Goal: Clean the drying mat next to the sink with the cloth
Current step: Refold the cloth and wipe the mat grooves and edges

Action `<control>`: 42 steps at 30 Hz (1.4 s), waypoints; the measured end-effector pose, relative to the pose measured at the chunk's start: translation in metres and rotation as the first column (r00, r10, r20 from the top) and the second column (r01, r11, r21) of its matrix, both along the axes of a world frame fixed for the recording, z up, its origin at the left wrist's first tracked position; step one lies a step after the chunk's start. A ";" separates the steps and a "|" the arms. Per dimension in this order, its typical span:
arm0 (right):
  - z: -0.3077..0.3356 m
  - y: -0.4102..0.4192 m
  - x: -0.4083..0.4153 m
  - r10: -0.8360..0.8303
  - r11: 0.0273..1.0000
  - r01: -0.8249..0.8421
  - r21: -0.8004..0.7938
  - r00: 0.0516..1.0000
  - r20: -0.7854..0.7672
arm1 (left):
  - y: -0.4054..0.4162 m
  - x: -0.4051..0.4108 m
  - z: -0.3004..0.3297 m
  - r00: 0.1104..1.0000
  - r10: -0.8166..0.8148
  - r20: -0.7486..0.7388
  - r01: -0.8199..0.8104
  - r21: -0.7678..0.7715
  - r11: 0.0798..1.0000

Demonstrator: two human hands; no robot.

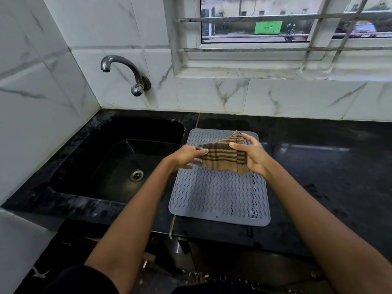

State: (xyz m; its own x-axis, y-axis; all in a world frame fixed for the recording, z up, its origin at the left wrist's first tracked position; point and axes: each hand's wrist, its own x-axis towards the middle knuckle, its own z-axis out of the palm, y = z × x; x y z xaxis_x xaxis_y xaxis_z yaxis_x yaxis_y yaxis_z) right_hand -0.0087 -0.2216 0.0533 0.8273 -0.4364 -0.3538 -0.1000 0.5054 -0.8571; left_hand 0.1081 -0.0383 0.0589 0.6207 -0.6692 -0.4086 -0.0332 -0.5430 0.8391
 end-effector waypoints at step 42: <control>-0.053 -0.012 0.161 -0.239 0.141 -0.266 -0.954 0.926 -0.293 | -0.081 0.135 -0.069 0.924 -0.108 0.368 -0.033 0.357 0.933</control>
